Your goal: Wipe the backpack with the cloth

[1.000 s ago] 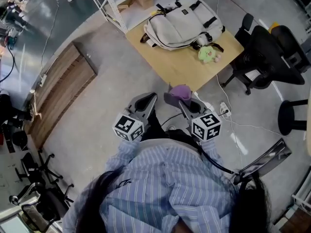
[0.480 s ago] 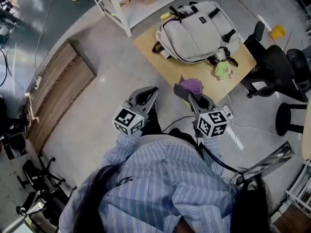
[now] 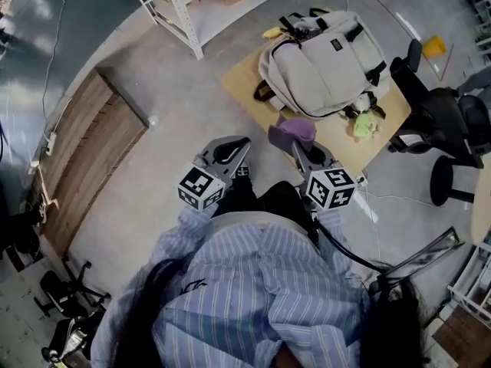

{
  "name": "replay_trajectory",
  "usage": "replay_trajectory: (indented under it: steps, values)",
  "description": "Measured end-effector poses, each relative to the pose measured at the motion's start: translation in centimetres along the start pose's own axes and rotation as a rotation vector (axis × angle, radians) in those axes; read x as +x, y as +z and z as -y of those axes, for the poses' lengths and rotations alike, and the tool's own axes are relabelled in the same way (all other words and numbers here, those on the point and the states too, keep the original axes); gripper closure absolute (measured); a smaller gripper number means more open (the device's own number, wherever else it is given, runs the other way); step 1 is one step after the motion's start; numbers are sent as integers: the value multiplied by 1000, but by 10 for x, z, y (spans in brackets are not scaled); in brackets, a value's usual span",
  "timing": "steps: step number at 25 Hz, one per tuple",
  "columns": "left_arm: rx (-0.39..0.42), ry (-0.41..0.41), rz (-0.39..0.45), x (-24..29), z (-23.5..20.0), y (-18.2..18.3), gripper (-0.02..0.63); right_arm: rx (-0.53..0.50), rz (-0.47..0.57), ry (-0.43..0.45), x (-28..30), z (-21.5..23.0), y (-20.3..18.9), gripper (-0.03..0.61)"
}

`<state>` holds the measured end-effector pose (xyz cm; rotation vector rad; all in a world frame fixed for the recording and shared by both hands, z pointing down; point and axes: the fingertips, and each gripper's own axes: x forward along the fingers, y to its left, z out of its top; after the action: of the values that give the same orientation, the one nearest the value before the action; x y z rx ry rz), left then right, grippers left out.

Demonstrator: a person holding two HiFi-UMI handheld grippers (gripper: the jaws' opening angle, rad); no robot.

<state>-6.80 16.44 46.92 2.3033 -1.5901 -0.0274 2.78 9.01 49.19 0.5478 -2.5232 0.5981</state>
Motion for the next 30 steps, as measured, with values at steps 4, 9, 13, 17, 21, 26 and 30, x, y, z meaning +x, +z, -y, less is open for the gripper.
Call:
replay_trajectory:
  steps: [4,9,13,17,21,26,30]
  values:
    - [-27,2,20,3,-18,6,601,-43,-17,-5,31,1,20,537]
    - [-36,-1,1,11,-32,6,601,-72,-2,11,89,12,64,537]
    - [-51,21,6,14,-40,12,601,-78,-9,27,141,24,98,537]
    - [-77,53,15,12,-52,13,601,-78,-40,2,197,39,120,537]
    - [-94,80,4,10,-64,9,601,-106,-93,-58,246,58,126,537]
    - [-108,93,-2,6,-70,5,601,-106,-155,-165,265,81,117,537]
    - [-113,93,-11,4,-73,1,601,-87,-146,-148,256,82,102,537]
